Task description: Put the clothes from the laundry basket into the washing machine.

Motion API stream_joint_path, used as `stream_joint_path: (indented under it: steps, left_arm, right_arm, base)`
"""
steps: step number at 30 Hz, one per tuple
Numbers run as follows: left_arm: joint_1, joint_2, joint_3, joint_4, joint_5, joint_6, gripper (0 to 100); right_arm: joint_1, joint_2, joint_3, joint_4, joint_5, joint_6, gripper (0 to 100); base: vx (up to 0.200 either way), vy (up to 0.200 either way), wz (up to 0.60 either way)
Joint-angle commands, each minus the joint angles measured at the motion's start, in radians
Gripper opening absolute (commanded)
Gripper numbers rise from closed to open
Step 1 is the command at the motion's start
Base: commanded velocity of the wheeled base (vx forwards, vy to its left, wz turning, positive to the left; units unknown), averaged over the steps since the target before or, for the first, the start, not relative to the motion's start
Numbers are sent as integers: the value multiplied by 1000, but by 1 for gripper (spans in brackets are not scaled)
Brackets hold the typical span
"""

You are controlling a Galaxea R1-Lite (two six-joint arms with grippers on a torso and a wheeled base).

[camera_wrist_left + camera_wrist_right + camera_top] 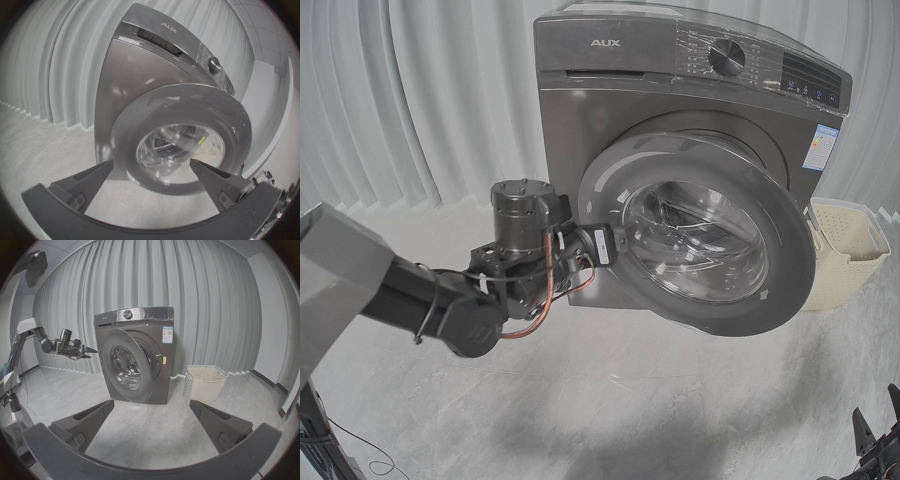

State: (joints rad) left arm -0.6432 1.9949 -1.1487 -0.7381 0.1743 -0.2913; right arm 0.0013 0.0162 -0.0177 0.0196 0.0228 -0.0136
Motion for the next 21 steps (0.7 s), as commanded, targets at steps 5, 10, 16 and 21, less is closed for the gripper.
stream_joint_path:
  steps: [5,10,16,21]
  left_arm:
    - [-69,-904,899,0,-101,297,100]
    - [-36,-1162,1069,48,-102,327,100]
    - [134,-1456,1072,244,-90,259,100]
    - [283,-1697,1084,419,-107,251,100]
  right_arm:
    - [0,-13,10,0,0,-2,100]
    - [0,-13,10,0,0,0,100]
    - [0,-13,10,0,0,0,100]
    - [0,-13,10,0,0,0,100]
  base:
    - [0,0,0]
    - [0,0,0]
    - [0,0,0]
    - [0,0,0]
